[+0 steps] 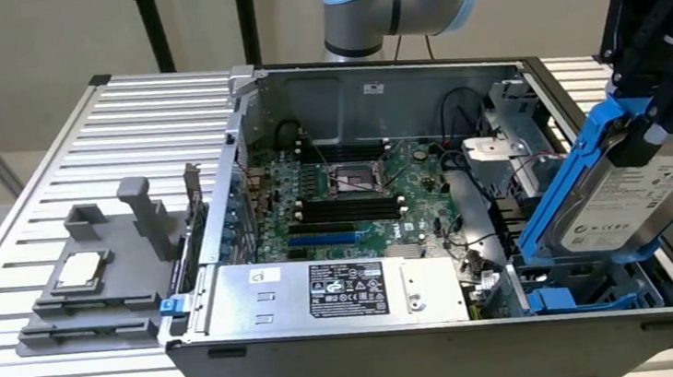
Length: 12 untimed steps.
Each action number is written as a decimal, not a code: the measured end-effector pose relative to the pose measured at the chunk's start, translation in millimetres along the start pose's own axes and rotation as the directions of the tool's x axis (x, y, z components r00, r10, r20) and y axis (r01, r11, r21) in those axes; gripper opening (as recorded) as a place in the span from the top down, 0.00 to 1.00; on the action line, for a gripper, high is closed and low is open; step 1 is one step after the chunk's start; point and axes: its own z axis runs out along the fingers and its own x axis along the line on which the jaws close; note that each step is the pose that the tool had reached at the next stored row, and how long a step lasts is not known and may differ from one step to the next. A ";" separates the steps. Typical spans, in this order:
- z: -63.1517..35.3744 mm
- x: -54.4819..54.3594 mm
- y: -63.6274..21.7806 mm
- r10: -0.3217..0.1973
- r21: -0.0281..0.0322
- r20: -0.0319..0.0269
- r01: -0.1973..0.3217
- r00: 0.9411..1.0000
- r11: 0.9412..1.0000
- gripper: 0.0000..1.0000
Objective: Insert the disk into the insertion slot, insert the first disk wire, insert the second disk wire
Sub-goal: 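Insert the disk into the insertion slot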
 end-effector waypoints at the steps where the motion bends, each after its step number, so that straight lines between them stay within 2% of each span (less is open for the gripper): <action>1: 0.0 1.0 0.0 -0.001 0.000 0.002 0.001 1.000 1.000 0.68; 5: 0.8 4.4 -0.1 -0.009 0.000 0.008 0.009 1.000 1.000 0.68; 9: 4.2 6.4 -0.3 -0.021 0.000 0.018 0.021 1.000 1.000 0.68; 12: 6.6 9.2 -0.4 -0.029 0.000 0.020 0.029 0.999 1.000 0.68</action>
